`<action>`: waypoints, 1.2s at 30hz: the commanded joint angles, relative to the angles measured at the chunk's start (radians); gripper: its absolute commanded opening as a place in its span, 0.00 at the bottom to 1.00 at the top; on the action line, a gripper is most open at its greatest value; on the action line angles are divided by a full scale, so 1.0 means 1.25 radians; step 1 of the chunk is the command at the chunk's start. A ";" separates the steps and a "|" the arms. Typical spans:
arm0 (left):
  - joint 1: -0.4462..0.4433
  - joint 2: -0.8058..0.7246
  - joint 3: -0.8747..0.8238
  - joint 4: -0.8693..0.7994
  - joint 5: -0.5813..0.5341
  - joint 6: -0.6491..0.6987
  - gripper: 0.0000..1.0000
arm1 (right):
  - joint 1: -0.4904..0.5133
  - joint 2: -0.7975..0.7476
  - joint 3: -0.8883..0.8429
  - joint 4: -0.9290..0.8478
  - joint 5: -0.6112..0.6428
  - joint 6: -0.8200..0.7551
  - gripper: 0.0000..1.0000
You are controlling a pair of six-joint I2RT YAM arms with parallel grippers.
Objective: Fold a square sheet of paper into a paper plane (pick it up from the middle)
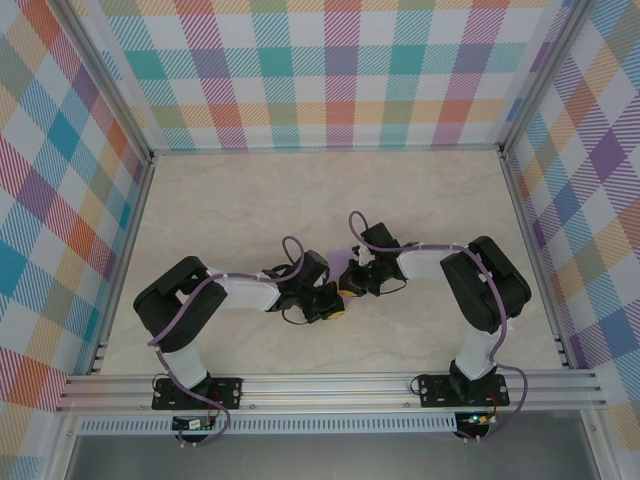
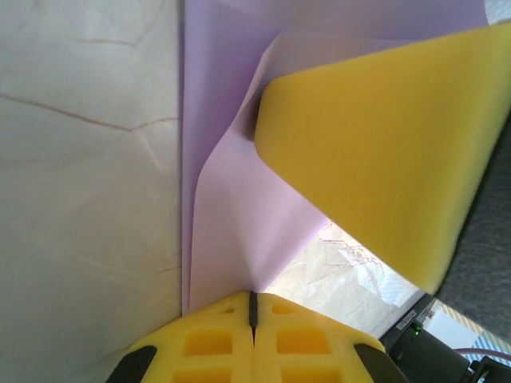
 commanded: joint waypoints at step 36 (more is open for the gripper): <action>-0.013 0.025 -0.037 -0.105 -0.045 0.020 0.00 | 0.003 -0.117 -0.102 0.007 -0.004 -0.076 0.00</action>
